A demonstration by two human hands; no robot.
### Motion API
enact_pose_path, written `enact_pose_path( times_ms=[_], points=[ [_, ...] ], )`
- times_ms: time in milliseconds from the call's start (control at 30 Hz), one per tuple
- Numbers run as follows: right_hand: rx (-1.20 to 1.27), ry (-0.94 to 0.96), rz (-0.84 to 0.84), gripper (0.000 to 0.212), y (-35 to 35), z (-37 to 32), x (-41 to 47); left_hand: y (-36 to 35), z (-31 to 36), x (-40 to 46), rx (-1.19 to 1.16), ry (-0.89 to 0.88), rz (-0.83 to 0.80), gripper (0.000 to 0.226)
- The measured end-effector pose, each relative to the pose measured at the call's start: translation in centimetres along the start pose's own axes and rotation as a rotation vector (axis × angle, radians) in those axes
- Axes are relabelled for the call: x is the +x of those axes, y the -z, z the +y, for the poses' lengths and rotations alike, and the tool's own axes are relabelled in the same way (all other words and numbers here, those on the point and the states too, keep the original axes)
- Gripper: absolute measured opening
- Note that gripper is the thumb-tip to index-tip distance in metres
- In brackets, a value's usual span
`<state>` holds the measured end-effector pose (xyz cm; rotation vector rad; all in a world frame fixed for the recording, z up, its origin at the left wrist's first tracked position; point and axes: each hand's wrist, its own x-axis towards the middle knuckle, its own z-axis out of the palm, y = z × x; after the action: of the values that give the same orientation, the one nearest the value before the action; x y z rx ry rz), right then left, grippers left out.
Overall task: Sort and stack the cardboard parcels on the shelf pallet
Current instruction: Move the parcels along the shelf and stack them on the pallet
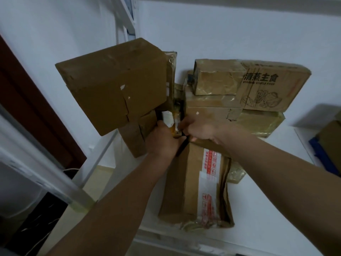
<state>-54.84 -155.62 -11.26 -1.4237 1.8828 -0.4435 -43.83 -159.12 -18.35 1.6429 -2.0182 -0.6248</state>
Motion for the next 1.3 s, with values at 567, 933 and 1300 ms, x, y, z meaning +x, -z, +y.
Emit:
enact_pose_path(
  times_ms=[567,933,1300],
  points=[
    [0.005,0.144,0.059,0.029,3.0,-2.6,-7.4,5.3,2.9,-3.2,0.033,-0.177,0.240,0.063],
    [0.054,0.344,0.236,0.052,7.9,-0.4,-15.7,10.2,10.6,-8.3,-0.080,-0.304,0.336,0.047],
    [-0.086,0.233,0.407,0.119,9.6,5.9,-18.5,10.5,16.7,-13.3,-0.685,-0.100,0.162,0.033]
  ],
)
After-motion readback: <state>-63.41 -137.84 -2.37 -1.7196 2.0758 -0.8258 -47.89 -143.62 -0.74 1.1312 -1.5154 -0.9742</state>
